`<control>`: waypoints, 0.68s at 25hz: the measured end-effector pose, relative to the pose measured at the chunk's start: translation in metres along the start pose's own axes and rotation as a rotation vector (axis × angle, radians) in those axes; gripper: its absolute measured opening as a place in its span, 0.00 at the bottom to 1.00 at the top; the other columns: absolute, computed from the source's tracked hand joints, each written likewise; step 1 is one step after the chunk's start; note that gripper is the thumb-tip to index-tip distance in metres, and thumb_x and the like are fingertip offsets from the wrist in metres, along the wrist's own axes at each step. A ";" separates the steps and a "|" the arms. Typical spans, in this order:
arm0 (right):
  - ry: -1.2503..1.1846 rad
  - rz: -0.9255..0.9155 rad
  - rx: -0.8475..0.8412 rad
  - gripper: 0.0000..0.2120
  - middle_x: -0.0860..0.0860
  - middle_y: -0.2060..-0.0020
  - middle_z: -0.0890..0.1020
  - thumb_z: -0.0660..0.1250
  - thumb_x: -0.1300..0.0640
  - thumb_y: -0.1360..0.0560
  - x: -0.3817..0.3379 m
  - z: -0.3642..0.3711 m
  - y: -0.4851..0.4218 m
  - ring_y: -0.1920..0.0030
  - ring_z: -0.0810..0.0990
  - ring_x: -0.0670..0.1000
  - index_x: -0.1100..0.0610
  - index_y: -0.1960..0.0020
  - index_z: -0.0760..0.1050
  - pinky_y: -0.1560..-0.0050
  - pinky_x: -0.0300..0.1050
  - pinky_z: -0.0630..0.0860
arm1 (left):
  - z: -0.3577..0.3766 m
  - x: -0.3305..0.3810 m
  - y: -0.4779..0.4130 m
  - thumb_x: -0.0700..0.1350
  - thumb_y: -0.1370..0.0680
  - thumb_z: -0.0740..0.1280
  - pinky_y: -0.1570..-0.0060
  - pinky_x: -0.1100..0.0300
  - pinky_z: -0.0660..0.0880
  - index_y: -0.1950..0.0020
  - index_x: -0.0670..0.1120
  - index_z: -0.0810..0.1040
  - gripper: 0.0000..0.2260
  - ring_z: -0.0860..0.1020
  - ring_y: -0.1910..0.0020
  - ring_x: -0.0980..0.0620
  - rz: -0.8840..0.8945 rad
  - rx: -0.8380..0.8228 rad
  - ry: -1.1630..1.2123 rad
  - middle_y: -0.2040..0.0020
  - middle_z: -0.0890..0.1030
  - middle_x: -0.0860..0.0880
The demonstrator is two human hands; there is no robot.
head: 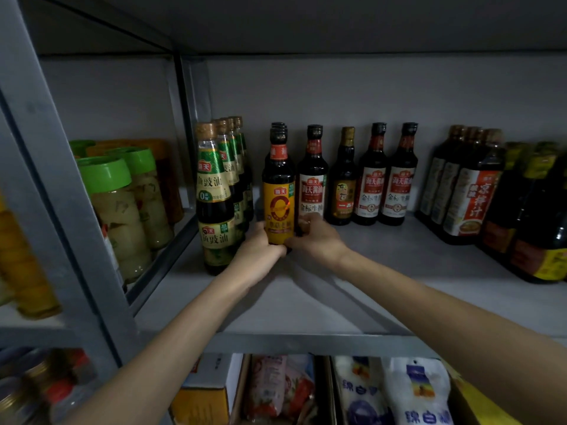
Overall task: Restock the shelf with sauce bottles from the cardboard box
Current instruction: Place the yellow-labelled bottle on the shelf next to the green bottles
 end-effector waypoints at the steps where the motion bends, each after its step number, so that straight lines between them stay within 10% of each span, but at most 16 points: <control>1: 0.022 0.000 0.010 0.18 0.46 0.54 0.79 0.74 0.55 0.29 0.003 -0.009 0.016 0.50 0.78 0.50 0.51 0.43 0.70 0.53 0.39 0.72 | -0.001 0.006 0.012 0.44 0.22 0.66 0.46 0.52 0.75 0.28 0.51 0.65 0.23 0.76 0.46 0.49 0.039 0.053 -0.114 0.41 0.76 0.52; 9: 0.143 -0.054 0.143 0.09 0.49 0.71 0.80 0.68 0.65 0.26 0.050 -0.141 0.185 0.75 0.74 0.40 0.52 0.51 0.78 0.71 0.31 0.67 | 0.118 0.093 0.105 0.48 0.20 0.65 0.69 0.59 0.74 0.50 0.51 0.78 0.03 0.81 0.68 0.53 0.189 -0.220 -0.018 0.61 0.84 0.51; 17: 0.104 0.322 0.064 0.10 0.44 0.78 0.77 0.67 0.66 0.28 0.289 -0.253 0.407 0.78 0.70 0.42 0.52 0.55 0.79 0.73 0.34 0.64 | 0.422 0.090 0.235 0.42 0.19 0.63 0.73 0.61 0.70 0.51 0.45 0.75 0.03 0.78 0.68 0.48 -0.021 -0.751 0.056 0.61 0.81 0.45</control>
Point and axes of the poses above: each hand's wrist, its own y-axis away from the middle knuckle, its own z-axis out of the palm, x = y × z, the point moved 8 cm from there along -y, towards the middle knuckle
